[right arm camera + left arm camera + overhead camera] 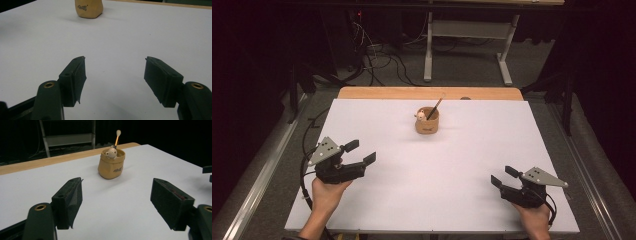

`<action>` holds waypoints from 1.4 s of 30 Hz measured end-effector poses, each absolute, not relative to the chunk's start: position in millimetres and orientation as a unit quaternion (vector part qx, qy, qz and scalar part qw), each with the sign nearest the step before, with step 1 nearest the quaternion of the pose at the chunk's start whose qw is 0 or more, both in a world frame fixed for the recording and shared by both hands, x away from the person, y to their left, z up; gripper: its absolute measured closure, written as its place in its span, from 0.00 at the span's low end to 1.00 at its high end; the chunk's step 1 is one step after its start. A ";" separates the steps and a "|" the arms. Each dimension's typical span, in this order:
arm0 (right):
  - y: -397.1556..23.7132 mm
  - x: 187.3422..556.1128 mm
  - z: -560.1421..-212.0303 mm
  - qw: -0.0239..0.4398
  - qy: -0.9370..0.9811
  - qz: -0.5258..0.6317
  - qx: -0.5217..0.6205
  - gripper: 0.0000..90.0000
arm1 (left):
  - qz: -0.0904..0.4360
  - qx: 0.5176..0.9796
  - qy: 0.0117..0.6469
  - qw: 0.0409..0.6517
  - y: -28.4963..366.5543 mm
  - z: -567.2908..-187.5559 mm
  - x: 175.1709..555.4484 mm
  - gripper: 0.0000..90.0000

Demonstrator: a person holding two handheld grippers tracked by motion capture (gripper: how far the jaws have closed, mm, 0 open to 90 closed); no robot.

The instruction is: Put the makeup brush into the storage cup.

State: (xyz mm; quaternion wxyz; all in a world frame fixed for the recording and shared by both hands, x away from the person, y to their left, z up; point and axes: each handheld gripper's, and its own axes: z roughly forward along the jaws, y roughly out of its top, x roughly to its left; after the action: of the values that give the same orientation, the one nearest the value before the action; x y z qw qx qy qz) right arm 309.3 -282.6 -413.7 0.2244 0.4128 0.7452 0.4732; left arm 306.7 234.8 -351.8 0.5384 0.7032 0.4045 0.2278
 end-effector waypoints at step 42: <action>-283.7 309.0 -412.8 0.222 0.745 0.480 0.407 0.40 | 0.203 0.703 0.433 0.527 226.0 -397.3 316.1 0.30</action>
State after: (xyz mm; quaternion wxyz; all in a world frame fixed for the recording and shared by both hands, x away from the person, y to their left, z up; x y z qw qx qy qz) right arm 309.0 -283.7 -412.8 0.2216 0.4071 0.7446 0.4803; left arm 316.1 226.0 -397.3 0.5265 0.7027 0.4334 0.2029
